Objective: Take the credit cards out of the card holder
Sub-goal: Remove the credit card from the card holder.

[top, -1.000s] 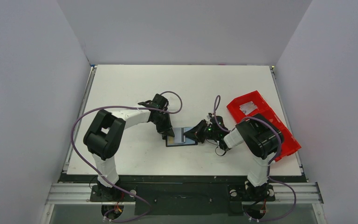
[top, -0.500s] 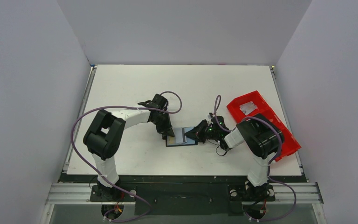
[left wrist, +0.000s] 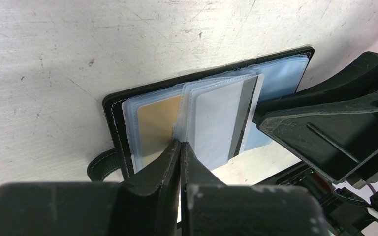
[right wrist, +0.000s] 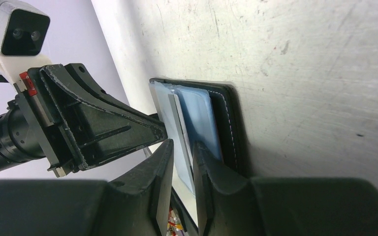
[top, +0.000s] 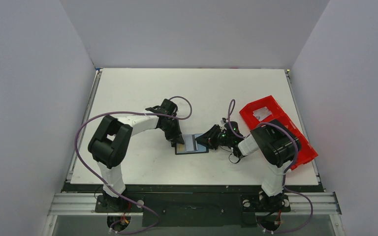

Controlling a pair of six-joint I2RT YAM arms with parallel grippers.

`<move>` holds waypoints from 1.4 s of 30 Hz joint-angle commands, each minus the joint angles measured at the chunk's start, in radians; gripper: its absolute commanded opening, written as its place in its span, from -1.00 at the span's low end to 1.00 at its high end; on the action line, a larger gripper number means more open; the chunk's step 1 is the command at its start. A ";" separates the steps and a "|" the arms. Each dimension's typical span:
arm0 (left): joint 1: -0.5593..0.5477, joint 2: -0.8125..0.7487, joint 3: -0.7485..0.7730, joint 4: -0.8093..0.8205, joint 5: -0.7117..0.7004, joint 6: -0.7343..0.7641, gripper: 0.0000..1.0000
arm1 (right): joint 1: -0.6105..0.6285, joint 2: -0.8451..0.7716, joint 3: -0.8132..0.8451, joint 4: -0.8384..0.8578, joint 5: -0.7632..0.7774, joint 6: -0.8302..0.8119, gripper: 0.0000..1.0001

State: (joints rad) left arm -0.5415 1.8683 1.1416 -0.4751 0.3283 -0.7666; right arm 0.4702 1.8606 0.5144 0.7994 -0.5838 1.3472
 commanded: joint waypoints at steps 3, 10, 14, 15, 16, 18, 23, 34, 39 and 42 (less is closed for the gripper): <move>0.011 0.040 -0.003 -0.050 -0.074 0.026 -1.00 | -0.007 -0.009 -0.009 0.005 0.028 -0.023 -0.62; 0.011 0.041 -0.004 -0.049 -0.072 0.027 -1.00 | 0.007 0.002 -0.003 -0.016 0.031 -0.033 -0.63; 0.011 0.043 -0.004 -0.048 -0.070 0.026 -1.00 | 0.013 0.003 0.000 -0.024 0.034 -0.036 -0.70; 0.010 0.043 -0.004 -0.047 -0.070 0.026 -1.00 | 0.013 0.004 0.000 -0.025 0.034 -0.036 -0.71; 0.010 0.043 -0.005 -0.047 -0.069 0.025 -1.00 | 0.015 0.006 0.000 -0.026 0.035 -0.037 -0.72; 0.009 0.045 -0.004 -0.045 -0.068 0.025 -1.00 | 0.015 0.007 0.004 -0.038 0.035 -0.044 -0.76; 0.009 0.046 -0.003 -0.047 -0.069 0.025 -1.00 | 0.020 0.000 0.017 -0.087 0.042 -0.078 -0.85; 0.014 0.040 -0.011 -0.059 -0.080 0.029 -1.00 | 0.012 -0.061 0.040 -0.233 0.085 -0.168 -1.00; 0.026 0.033 -0.027 -0.061 -0.085 0.032 -1.00 | -0.011 -0.091 0.038 -0.278 0.090 -0.198 -1.00; 0.031 0.026 -0.033 -0.062 -0.086 0.033 -1.00 | -0.024 -0.103 0.038 -0.295 0.089 -0.214 -1.00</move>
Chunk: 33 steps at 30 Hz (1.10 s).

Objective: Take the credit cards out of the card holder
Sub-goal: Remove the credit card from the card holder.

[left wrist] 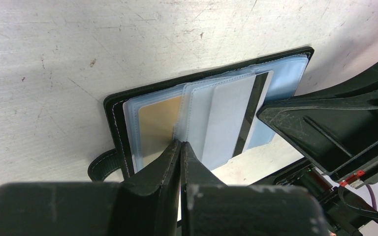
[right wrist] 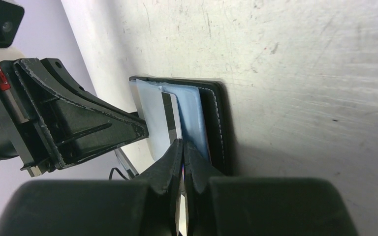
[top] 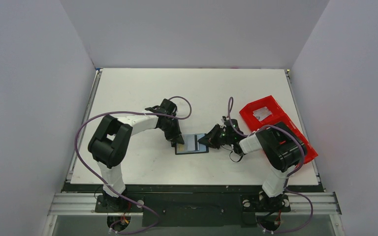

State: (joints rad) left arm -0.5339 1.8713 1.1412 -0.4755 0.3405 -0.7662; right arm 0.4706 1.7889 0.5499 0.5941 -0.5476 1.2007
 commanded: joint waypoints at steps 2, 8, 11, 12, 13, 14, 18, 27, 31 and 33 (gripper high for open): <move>0.028 0.020 -0.036 -0.063 -0.101 0.034 -1.00 | -0.032 -0.037 0.003 -0.096 0.050 -0.073 -1.00; 0.034 0.000 -0.044 -0.068 -0.108 0.040 -1.00 | -0.043 -0.051 0.005 -0.115 0.048 -0.086 -1.00; 0.034 -0.007 -0.037 -0.073 -0.111 0.046 -1.00 | -0.045 -0.053 0.007 -0.118 0.045 -0.089 -1.00; 0.035 -0.008 -0.034 -0.078 -0.113 0.048 -1.00 | -0.047 -0.055 0.006 -0.117 0.045 -0.090 -1.00; 0.034 -0.012 -0.032 -0.080 -0.114 0.050 -1.00 | -0.047 -0.055 0.005 -0.118 0.044 -0.090 -1.00; 0.034 -0.015 -0.029 -0.085 -0.118 0.052 -1.00 | -0.047 -0.057 0.004 -0.119 0.044 -0.091 -1.00; 0.035 -0.029 -0.016 -0.104 -0.131 0.060 -1.00 | -0.054 -0.068 0.001 -0.129 0.046 -0.096 -1.00; 0.041 -0.055 -0.011 -0.128 -0.146 0.073 -1.00 | -0.062 -0.081 -0.003 -0.144 0.045 -0.110 -1.00; 0.043 -0.069 -0.012 -0.134 -0.154 0.078 -1.00 | -0.064 -0.090 -0.008 -0.148 0.046 -0.113 -1.00; 0.043 -0.075 -0.008 -0.135 -0.155 0.080 -1.00 | -0.067 -0.094 -0.010 -0.150 0.045 -0.115 -1.00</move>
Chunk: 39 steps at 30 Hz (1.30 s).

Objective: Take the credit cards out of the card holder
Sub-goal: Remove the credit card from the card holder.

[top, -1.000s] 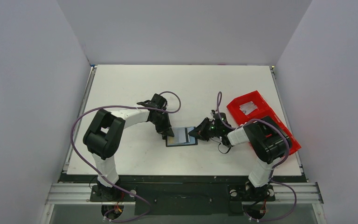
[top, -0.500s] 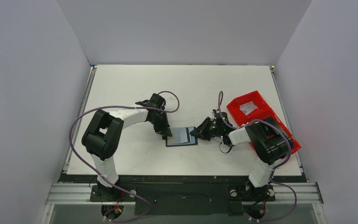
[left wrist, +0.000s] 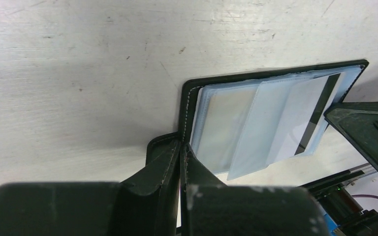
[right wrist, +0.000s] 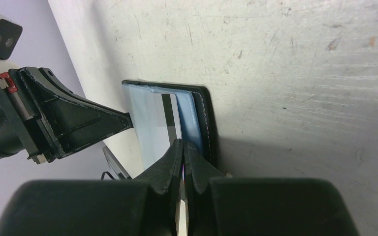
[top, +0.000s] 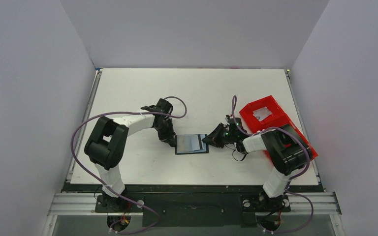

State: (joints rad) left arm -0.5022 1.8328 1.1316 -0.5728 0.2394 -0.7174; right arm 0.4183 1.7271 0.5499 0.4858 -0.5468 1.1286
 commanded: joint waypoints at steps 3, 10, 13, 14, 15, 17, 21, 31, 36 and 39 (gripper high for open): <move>0.011 -0.042 0.010 -0.036 -0.049 0.032 -1.00 | -0.016 -0.039 -0.014 -0.041 0.045 -0.044 -1.00; 0.006 -0.056 0.059 -0.054 -0.030 0.042 -1.00 | -0.019 -0.062 -0.010 -0.064 0.050 -0.058 -1.00; -0.012 -0.064 0.103 -0.060 -0.019 0.045 -0.93 | -0.019 -0.060 -0.009 -0.065 0.047 -0.058 -1.00; -0.018 -0.063 0.114 -0.059 -0.010 0.045 -0.87 | -0.019 -0.059 -0.008 -0.065 0.045 -0.058 -1.00; -0.031 -0.058 0.137 -0.058 -0.003 0.042 -0.85 | -0.019 -0.057 -0.008 -0.065 0.045 -0.059 -1.00; -0.052 -0.044 0.175 -0.051 0.010 0.038 -0.78 | -0.018 -0.055 -0.006 -0.063 0.041 -0.059 -1.00; -0.085 0.017 0.238 -0.032 0.045 0.028 -0.75 | -0.018 -0.049 0.000 -0.062 0.039 -0.059 -1.00; -0.112 0.146 0.236 0.043 0.097 0.025 -0.90 | -0.016 -0.038 0.014 -0.072 0.032 -0.062 -1.00; -0.116 0.181 0.203 0.057 0.100 0.024 -0.99 | -0.016 -0.026 0.018 -0.069 0.024 -0.061 -0.85; -0.117 0.193 0.197 0.042 0.082 0.025 -1.00 | -0.016 -0.020 0.015 -0.068 0.023 -0.060 -0.59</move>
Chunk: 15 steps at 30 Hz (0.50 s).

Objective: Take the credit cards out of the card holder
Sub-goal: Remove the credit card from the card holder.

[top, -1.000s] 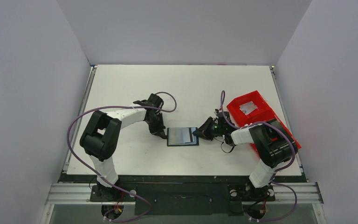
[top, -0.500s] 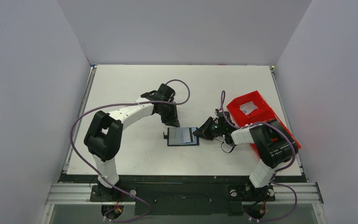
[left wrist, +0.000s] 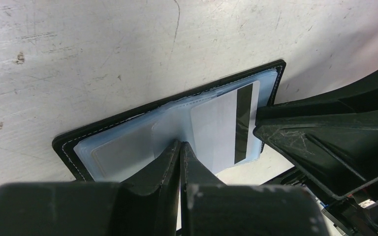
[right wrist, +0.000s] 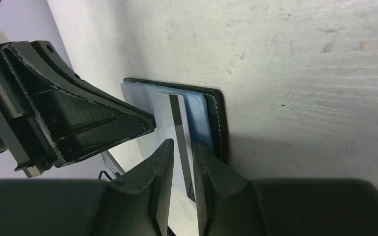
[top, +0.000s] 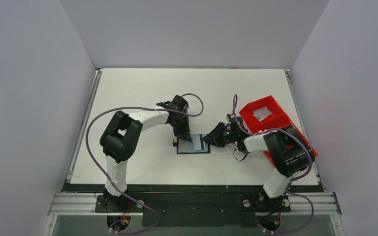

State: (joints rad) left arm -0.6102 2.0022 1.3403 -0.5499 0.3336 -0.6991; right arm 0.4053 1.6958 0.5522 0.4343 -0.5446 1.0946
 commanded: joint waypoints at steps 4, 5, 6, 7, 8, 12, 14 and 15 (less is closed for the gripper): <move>-0.010 0.038 -0.019 0.000 -0.035 0.008 -1.00 | -0.003 0.014 0.008 -0.013 0.019 -0.027 -0.38; -0.010 0.042 -0.020 -0.003 -0.038 0.007 -1.00 | -0.002 0.017 0.009 -0.013 0.018 -0.027 -0.36; -0.010 0.045 -0.021 -0.003 -0.039 0.007 -1.00 | -0.002 0.019 0.010 -0.012 0.015 -0.027 -0.35; -0.010 0.050 -0.022 -0.006 -0.043 0.005 -1.00 | -0.001 0.023 0.011 -0.012 0.014 -0.027 -0.35; -0.010 0.052 -0.022 -0.007 -0.045 0.004 -1.00 | -0.002 0.025 0.010 -0.011 0.014 -0.028 -0.34; -0.009 0.063 -0.023 -0.010 -0.050 0.003 -1.00 | 0.001 0.037 0.011 -0.029 0.020 -0.043 -0.34; -0.010 0.065 -0.023 -0.009 -0.051 0.003 -1.00 | 0.007 0.046 0.017 -0.030 0.014 -0.046 -0.34; -0.011 0.066 -0.022 -0.010 -0.051 0.003 -1.00 | 0.010 0.050 0.020 -0.030 0.011 -0.046 -0.34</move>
State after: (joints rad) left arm -0.6140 2.0132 1.3392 -0.5369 0.3431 -0.7101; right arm 0.4065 1.7023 0.5625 0.4595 -0.5667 1.0927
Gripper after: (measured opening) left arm 0.003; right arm 0.326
